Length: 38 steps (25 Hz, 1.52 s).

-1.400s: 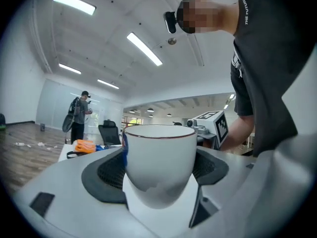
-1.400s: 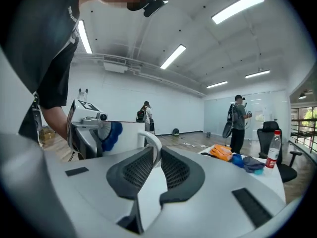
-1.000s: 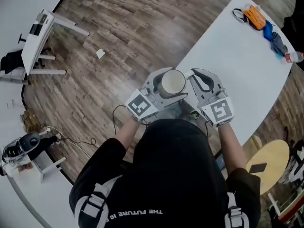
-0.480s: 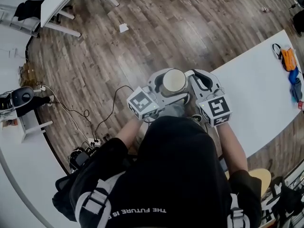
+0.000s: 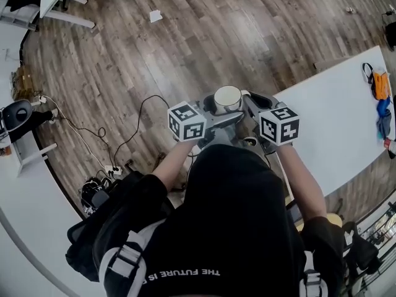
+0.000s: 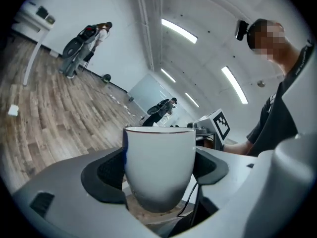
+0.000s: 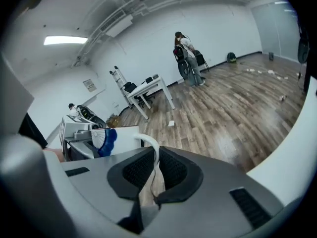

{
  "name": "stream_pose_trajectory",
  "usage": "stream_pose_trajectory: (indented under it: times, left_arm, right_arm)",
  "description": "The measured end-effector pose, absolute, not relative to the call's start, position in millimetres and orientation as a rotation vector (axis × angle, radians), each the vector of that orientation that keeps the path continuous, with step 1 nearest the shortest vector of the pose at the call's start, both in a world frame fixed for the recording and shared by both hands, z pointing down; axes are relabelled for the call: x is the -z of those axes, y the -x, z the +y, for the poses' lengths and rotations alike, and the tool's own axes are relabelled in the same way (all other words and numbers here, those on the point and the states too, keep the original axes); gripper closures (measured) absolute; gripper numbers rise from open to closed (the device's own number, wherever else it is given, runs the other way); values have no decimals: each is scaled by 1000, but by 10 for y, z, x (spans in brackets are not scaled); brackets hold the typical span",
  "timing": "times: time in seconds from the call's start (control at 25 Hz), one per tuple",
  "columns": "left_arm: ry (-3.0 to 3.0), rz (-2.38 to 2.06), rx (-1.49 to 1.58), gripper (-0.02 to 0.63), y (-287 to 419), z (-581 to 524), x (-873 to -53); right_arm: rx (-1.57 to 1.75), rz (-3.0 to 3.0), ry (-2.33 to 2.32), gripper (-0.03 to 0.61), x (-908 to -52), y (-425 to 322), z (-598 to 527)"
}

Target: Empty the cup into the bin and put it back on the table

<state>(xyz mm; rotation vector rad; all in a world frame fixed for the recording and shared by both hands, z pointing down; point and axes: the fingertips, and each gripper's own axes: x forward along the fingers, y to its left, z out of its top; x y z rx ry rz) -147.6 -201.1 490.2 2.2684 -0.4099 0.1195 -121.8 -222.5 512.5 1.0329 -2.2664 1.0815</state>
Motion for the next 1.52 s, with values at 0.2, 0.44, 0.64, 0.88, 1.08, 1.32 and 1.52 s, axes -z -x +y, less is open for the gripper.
stream_pose_trajectory:
  times: [0.2, 0.44, 0.64, 0.88, 1.08, 1.32, 1.52]
  left_arm:
    - [-2139, -409, -96, 227, 1549, -2073, -5233]
    - [-2054, -411, -86, 227, 1596, -2090, -5435]
    - [-2032, -406, -87, 227, 1601, -2071, -5517]
    - [-2023, -404, -91, 227, 1592, -2042, -5571]
    - [-2027, -409, -93, 227, 1602, -2050, -5574]
    - [-2019, -408, -95, 227, 1616, -2037, -5585]
    - [-2025, -414, -97, 227, 1637, -2040, -5585]
  right_arm:
    - [-1249, -2134, -998, 534, -5505, 1288, -2220]
    - [-1380, -2044, -977, 534, -5729, 1334, -2180]
    - [-1411, -2018, -988, 534, -5808, 1334, -2143]
    - [-1408, -2008, -976, 534, -5867, 1327, -2121]
    - [-1409, -2011, -979, 534, -5866, 1337, -2129]
    - [-1409, -2013, -977, 534, -5878, 1348, -2124]
    - [-1407, -2019, -982, 534, -5878, 1372, -2128]
